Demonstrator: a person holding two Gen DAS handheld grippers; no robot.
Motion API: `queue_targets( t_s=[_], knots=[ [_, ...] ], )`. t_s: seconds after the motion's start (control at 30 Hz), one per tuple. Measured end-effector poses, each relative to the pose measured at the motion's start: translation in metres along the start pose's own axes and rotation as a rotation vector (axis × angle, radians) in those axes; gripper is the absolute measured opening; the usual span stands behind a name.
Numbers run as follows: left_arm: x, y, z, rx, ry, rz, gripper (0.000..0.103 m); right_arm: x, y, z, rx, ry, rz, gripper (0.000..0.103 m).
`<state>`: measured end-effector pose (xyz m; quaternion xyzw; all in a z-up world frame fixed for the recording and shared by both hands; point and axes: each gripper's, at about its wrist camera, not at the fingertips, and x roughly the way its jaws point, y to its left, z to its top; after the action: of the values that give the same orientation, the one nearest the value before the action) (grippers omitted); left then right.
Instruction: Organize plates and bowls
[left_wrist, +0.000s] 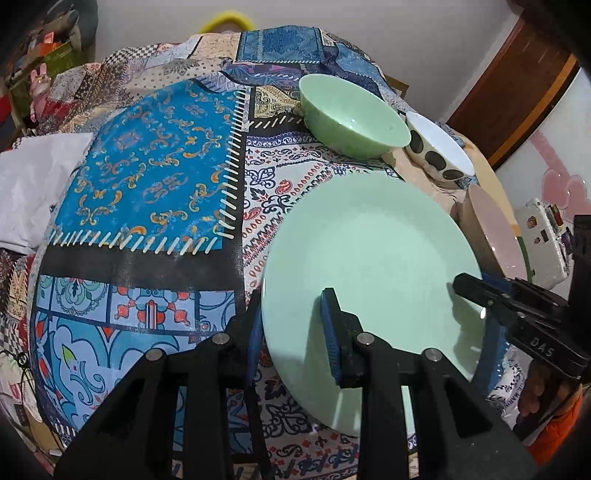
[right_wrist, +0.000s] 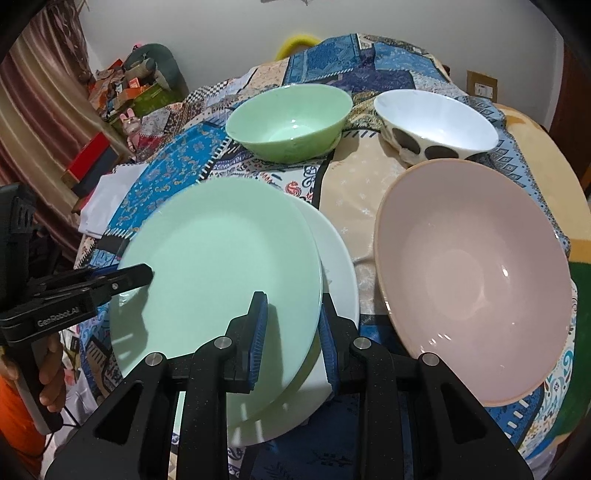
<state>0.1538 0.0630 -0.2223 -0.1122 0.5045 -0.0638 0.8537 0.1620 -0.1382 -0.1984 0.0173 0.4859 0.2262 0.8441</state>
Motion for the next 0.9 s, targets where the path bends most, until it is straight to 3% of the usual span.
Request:
queue_targets(
  t_s=[0.43, 0.63, 0.9],
  knots=[
    [-0.001, -0.008, 0.001, 0.030, -0.007, 0.023, 0.029, -0.005, -0.005, -0.003, 0.018, -0.019, -0.016, 0.025],
    [-0.019, -0.014, 0.000, 0.047, -0.050, 0.043, 0.029, -0.023, -0.010, -0.004, 0.038, -0.046, -0.001, 0.025],
    [-0.060, -0.038, 0.006, 0.092, -0.144, 0.028, 0.032, -0.065, -0.012, 0.006, 0.029, -0.154, -0.018, 0.025]
  ],
)
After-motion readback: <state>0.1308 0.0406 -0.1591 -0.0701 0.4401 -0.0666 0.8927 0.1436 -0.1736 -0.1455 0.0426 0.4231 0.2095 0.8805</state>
